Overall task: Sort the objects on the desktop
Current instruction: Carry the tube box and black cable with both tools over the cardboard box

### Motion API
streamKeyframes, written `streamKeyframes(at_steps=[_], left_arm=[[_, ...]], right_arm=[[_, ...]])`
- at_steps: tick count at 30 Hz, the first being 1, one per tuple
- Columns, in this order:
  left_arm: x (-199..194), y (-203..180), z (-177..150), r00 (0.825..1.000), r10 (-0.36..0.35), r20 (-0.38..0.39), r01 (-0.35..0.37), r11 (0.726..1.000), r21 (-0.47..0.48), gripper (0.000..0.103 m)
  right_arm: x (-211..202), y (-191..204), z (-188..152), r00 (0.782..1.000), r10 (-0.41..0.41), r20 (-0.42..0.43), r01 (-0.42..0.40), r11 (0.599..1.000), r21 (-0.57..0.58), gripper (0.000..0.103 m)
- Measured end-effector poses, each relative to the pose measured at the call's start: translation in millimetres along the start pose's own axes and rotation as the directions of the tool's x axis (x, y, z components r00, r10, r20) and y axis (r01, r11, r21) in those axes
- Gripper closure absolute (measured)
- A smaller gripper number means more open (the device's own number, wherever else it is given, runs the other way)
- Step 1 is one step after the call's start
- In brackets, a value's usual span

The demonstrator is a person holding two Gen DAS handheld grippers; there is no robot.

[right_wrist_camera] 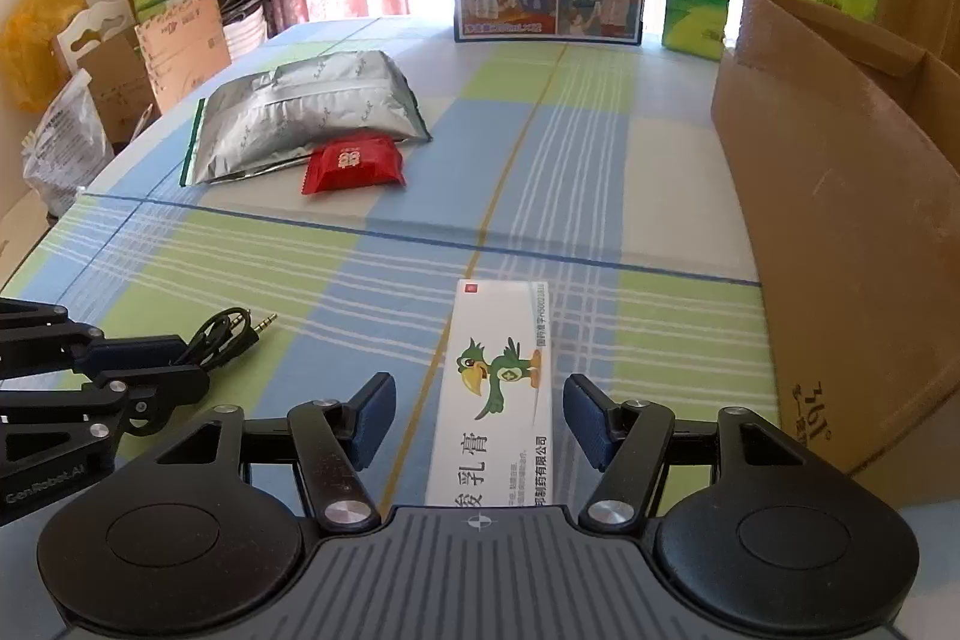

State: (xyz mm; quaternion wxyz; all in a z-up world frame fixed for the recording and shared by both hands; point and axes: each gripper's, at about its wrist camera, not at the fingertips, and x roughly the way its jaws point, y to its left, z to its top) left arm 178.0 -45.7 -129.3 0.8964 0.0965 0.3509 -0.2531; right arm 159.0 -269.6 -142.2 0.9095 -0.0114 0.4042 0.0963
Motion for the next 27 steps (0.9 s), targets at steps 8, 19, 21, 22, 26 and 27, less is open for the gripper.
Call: streamKeyframes(at_steps=[8, 19, 21, 22, 26, 27], left_arm=[[0, 0, 2, 1.000, 0.009, -0.010, -0.009, 1.000, -0.001, 0.092], [-16, -4, 16, 1.000, 0.014, -0.017, -0.014, 1.000, 0.005, 0.092], [-23, -5, 20, 1.000, 0.016, -0.013, -0.016, 1.000, 0.001, 0.092], [-26, -6, 22, 1.000, 0.016, -0.011, -0.016, 1.000, 0.000, 0.092], [-39, -14, 32, 1.000, 0.018, 0.001, -0.018, 1.000, 0.005, 0.092], [-43, -17, 35, 1.000, 0.018, 0.005, -0.018, 1.000, 0.007, 0.092]], right_arm=[[4, 4, -1, 0.999, -0.028, -0.020, 0.027, 0.999, -0.036, 0.067], [-26, 12, -1, 0.999, 0.005, 0.034, -0.005, 1.000, -0.008, 0.068], [-36, 14, -2, 0.999, 0.009, 0.045, -0.008, 1.000, -0.012, 0.068], [-40, 14, -2, 0.999, 0.011, 0.047, -0.011, 1.000, -0.006, 0.068], [-61, 14, -2, 0.998, 0.009, 0.060, -0.010, 1.000, 0.012, 0.068], [-67, 14, -1, 0.998, 0.005, 0.066, -0.006, 1.000, 0.014, 0.068]])
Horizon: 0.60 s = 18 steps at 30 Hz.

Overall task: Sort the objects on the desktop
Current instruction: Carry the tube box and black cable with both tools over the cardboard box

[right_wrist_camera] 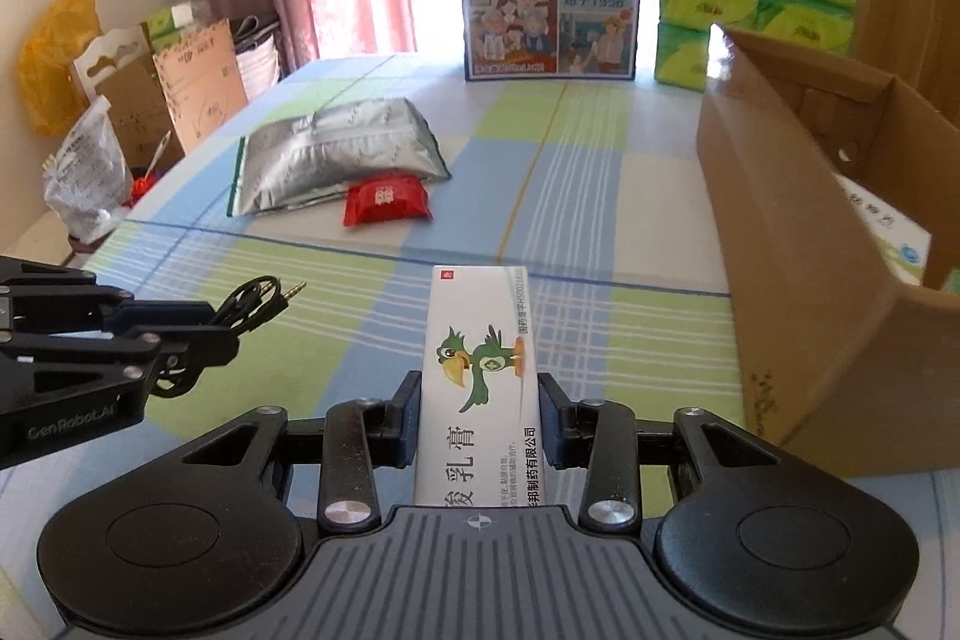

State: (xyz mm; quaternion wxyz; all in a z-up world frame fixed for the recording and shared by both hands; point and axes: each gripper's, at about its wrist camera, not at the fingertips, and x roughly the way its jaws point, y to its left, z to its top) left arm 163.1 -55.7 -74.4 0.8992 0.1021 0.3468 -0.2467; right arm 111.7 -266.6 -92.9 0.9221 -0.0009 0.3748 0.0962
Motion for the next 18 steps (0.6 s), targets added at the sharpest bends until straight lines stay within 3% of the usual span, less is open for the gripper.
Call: streamKeyframes(at_steps=[12, 18], left_arm=[[-40, -43, 35, 0.999, -0.025, 0.046, 0.025, 1.000, -0.002, 0.092], [-50, -77, 54, 0.995, -0.067, 0.068, 0.067, 0.998, 0.005, 0.092]], right_arm=[[-73, -14, 22, 0.996, -0.036, 0.086, 0.036, 0.999, 0.006, 0.068], [-106, -41, 36, 0.989, -0.082, 0.124, 0.080, 0.997, 0.021, 0.068]])
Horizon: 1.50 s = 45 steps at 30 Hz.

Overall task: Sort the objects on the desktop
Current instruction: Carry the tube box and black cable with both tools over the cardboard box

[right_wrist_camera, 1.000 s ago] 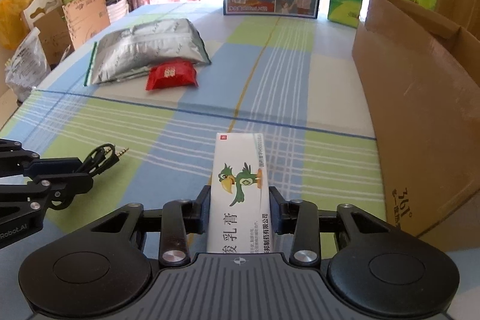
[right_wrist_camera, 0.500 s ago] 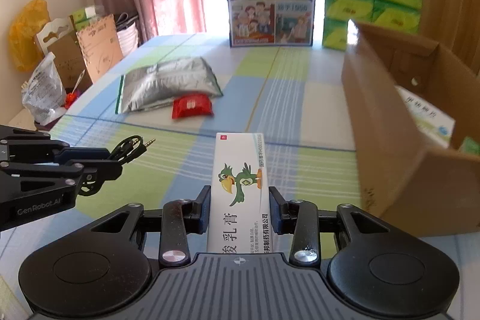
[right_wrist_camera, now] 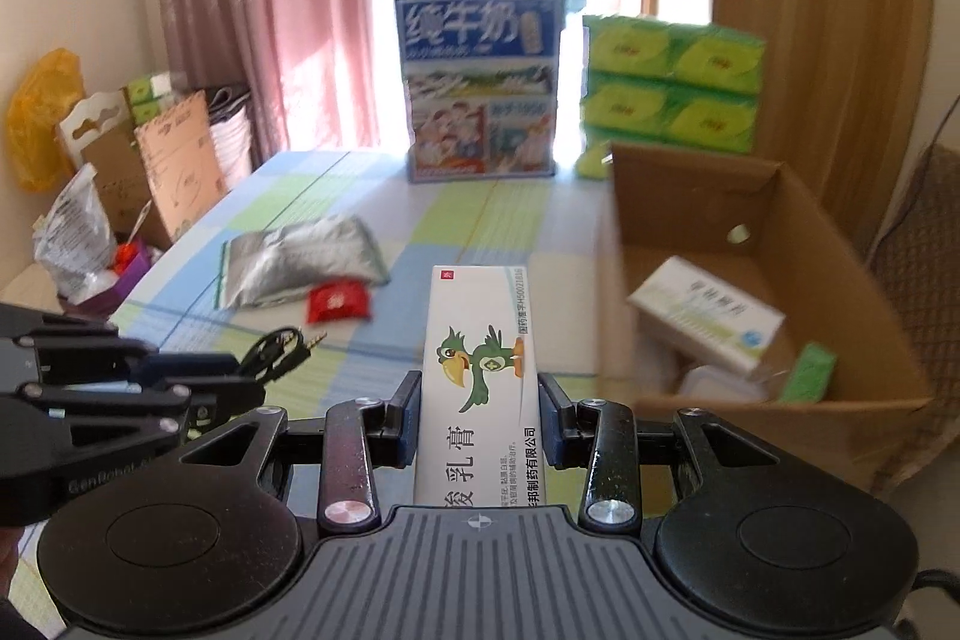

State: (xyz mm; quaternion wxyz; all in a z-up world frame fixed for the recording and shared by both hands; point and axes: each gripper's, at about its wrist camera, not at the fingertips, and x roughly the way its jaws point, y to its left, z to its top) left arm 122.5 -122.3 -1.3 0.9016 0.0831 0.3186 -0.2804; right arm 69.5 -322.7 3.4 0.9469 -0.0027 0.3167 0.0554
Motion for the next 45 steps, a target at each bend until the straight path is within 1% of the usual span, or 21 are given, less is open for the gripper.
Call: streamKeyframes(at_steps=[4, 10, 16, 22, 30, 36, 45], left_arm=[[2, -28, 18, 0.999, -0.035, 0.016, 0.034, 0.999, 0.024, 0.092], [15, -67, 46, 0.997, -0.076, 0.033, 0.074, 0.996, 0.054, 0.092], [40, -101, 72, 0.994, -0.101, 0.037, 0.098, 0.992, 0.080, 0.092], [72, -123, 91, 0.993, -0.116, 0.030, 0.113, 0.988, 0.101, 0.092], [110, -135, 98, 0.994, -0.110, 0.002, 0.109, 0.988, 0.108, 0.092], [124, -137, 97, 0.994, -0.107, -0.017, 0.108, 0.987, 0.114, 0.092], [139, -139, 100, 0.993, -0.115, -0.023, 0.117, 0.986, 0.115, 0.091]], right_arm=[[-18, -28, 13, 0.999, -0.045, 0.025, 0.045, 0.999, 0.001, 0.068], [-30, -82, 25, 0.994, -0.106, 0.037, 0.105, 0.994, 0.030, 0.068], [-26, -128, 25, 0.990, -0.140, 0.022, 0.138, 0.987, 0.078, 0.068], [-13, -161, 22, 0.989, -0.150, 0.007, 0.149, 0.984, 0.102, 0.068], [2, -184, 22, 0.989, -0.149, 0.001, 0.148, 0.982, 0.116, 0.068], [14, -191, 22, 0.990, -0.143, -0.002, 0.142, 0.982, 0.124, 0.068], [23, -197, 22, 0.990, -0.137, -0.008, 0.137, 0.982, 0.126, 0.068]])
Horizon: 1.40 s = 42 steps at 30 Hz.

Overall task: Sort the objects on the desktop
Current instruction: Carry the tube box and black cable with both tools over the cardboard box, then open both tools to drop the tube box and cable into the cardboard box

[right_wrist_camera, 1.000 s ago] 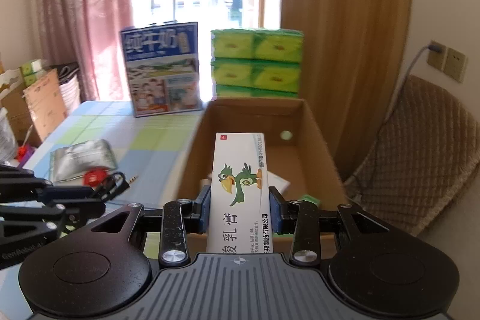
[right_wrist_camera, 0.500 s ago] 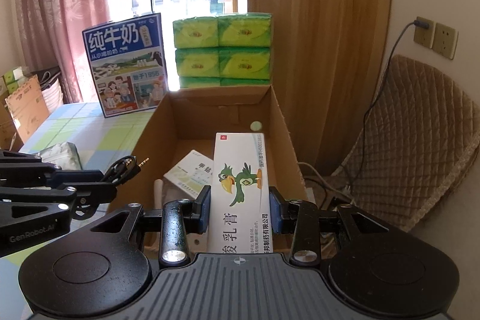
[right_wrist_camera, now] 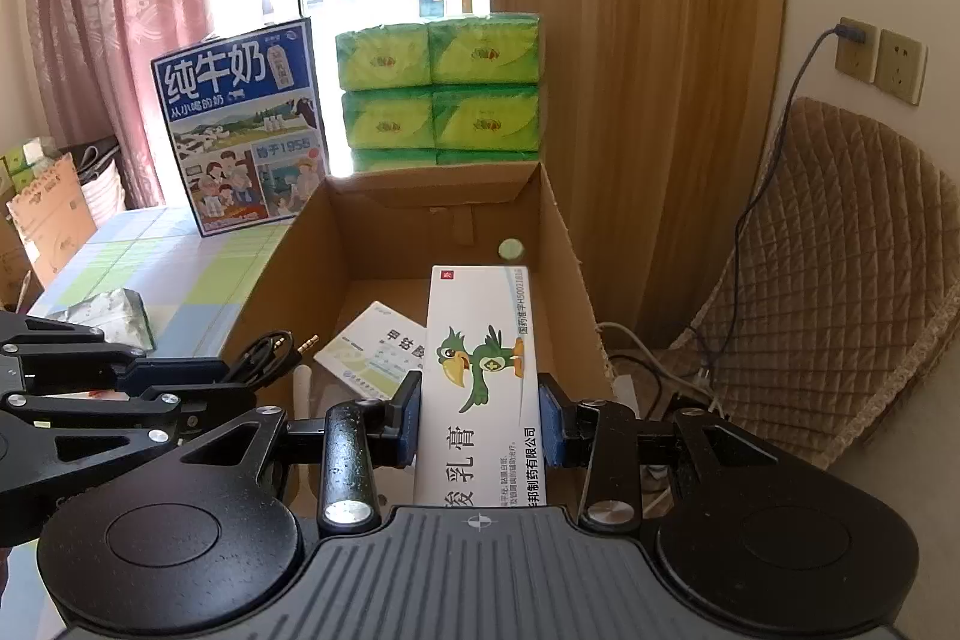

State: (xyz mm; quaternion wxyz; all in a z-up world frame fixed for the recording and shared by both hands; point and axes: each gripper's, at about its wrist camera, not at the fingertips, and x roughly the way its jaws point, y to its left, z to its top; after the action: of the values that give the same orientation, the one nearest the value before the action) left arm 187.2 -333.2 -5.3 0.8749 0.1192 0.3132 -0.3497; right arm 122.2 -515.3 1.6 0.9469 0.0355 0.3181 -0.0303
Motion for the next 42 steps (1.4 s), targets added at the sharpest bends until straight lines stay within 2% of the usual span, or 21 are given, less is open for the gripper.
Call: streamKeyframes(at_steps=[5, 12, 24, 26, 27, 28, 36, 42], left_arm=[[3, 1, 0, 1.000, 0.004, 0.011, -0.004, 1.000, -0.006, 0.088], [-12, 13, -5, 0.999, 0.022, 0.036, -0.021, 1.000, -0.020, 0.087], [-31, 41, -13, 0.997, 0.061, 0.043, -0.059, 0.997, -0.058, 0.086], [-32, 44, -16, 0.997, 0.062, 0.040, -0.060, 0.996, -0.064, 0.084], [-33, 45, -18, 0.997, 0.064, 0.040, -0.061, 0.996, -0.066, 0.082], [-34, 47, -19, 0.997, 0.065, 0.040, -0.062, 0.996, -0.068, 0.081], [-52, 65, -38, 0.995, 0.094, 0.028, -0.091, 0.992, -0.093, 0.075], [-82, 85, -58, 0.990, 0.141, 0.019, -0.138, 0.984, -0.113, 0.068]], right_arm=[[3, -3, -3, 1.000, -0.005, -0.007, 0.005, 1.000, 0.003, 0.068], [1, 1, -1, 1.000, 0.000, -0.005, 0.000, 1.000, 0.001, 0.067], [9, 20, 11, 0.999, 0.045, 0.015, -0.044, 0.999, -0.015, 0.067], [11, 21, 13, 0.999, 0.038, 0.015, -0.038, 0.999, -0.007, 0.058], [10, 22, 13, 0.999, 0.038, 0.020, -0.038, 0.999, -0.002, 0.049], [9, 22, 12, 0.999, 0.037, 0.024, -0.037, 0.999, -0.003, 0.046], [-7, 28, 7, 0.999, 0.027, 0.027, -0.027, 1.000, -0.005, 0.040], [-28, 47, 8, 0.997, 0.056, 0.049, -0.056, 0.998, -0.008, 0.035]])
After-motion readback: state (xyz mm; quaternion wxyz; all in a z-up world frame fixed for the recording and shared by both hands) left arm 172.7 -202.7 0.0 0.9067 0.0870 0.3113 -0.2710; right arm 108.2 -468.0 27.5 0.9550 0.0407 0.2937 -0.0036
